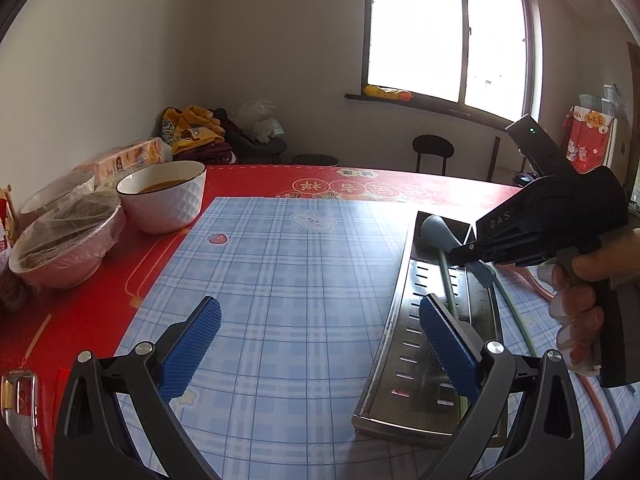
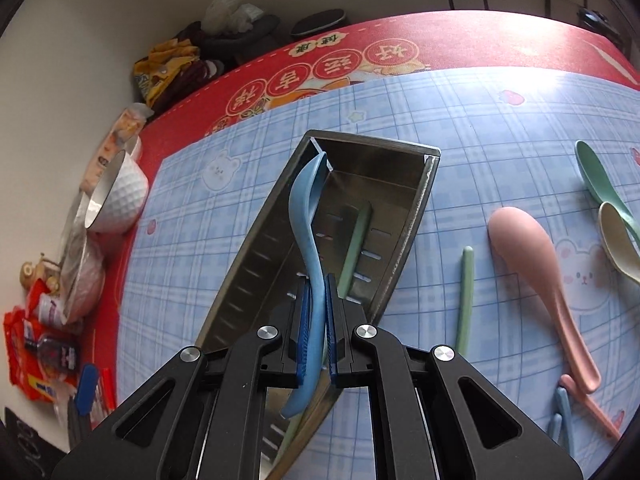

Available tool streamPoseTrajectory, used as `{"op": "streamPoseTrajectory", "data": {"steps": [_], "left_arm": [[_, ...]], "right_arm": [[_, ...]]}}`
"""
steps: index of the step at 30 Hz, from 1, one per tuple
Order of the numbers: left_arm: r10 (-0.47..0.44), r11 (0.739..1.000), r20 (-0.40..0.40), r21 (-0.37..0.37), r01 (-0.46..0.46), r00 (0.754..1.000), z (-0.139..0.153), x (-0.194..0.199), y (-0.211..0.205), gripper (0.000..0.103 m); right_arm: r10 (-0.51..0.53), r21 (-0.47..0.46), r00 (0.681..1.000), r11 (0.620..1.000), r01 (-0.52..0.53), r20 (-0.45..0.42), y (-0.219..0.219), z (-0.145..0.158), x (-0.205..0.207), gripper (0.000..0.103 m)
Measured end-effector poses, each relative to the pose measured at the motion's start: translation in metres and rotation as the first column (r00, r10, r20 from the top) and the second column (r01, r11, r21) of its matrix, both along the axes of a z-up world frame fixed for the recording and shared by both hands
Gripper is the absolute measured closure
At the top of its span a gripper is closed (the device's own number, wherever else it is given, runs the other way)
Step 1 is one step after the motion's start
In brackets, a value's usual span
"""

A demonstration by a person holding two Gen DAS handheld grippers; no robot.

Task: Organize utensils
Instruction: 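Carry the blue spoon over the steel tray with the right gripper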

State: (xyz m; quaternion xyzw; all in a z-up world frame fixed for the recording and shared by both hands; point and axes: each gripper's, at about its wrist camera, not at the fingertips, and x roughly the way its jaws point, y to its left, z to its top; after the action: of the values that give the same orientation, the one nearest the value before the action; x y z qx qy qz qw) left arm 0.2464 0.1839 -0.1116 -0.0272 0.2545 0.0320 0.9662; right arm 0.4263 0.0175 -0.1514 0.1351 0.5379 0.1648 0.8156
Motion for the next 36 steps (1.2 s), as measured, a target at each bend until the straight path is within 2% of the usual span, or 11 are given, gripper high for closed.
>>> {"op": "streamPoseTrajectory", "data": {"steps": [6,11,23,25,28,32,36], "left_arm": [[-0.001,1.000,-0.007,-0.004,0.001,1.000,-0.001,0.002,0.000,0.006],[-0.006,1.000,-0.010,0.003,0.006,1.000,-0.001,0.002,-0.003,0.006],[-0.009,1.000,-0.016,-0.001,0.009,1.000,-0.002,0.002,-0.003,0.006],[-0.008,1.000,-0.016,-0.002,0.008,1.000,-0.002,0.002,-0.003,0.006],[-0.007,1.000,-0.017,-0.006,0.007,1.000,-0.002,0.003,-0.003,0.006],[-0.006,1.000,-0.018,-0.009,0.006,1.000,-0.002,0.003,-0.003,0.006],[-0.006,1.000,-0.020,-0.011,0.006,1.000,-0.003,0.004,-0.002,0.006]], "right_arm": [[-0.028,-0.043,1.000,0.999,0.028,-0.003,0.008,-0.008,0.010,0.096],[-0.011,-0.077,1.000,0.997,0.012,0.014,0.015,-0.008,0.012,0.095],[-0.001,-0.024,1.000,1.000,0.000,-0.011,0.013,-0.009,0.014,0.093],[0.010,-0.018,1.000,1.000,-0.010,-0.012,0.013,-0.008,0.013,0.090],[0.021,-0.023,1.000,1.000,-0.021,0.005,0.013,-0.004,0.010,0.078],[0.033,-0.035,0.999,0.999,-0.031,0.044,0.008,0.005,0.002,0.078],[0.051,-0.053,0.991,0.998,-0.045,0.121,-0.007,0.018,-0.010,0.078]]}}
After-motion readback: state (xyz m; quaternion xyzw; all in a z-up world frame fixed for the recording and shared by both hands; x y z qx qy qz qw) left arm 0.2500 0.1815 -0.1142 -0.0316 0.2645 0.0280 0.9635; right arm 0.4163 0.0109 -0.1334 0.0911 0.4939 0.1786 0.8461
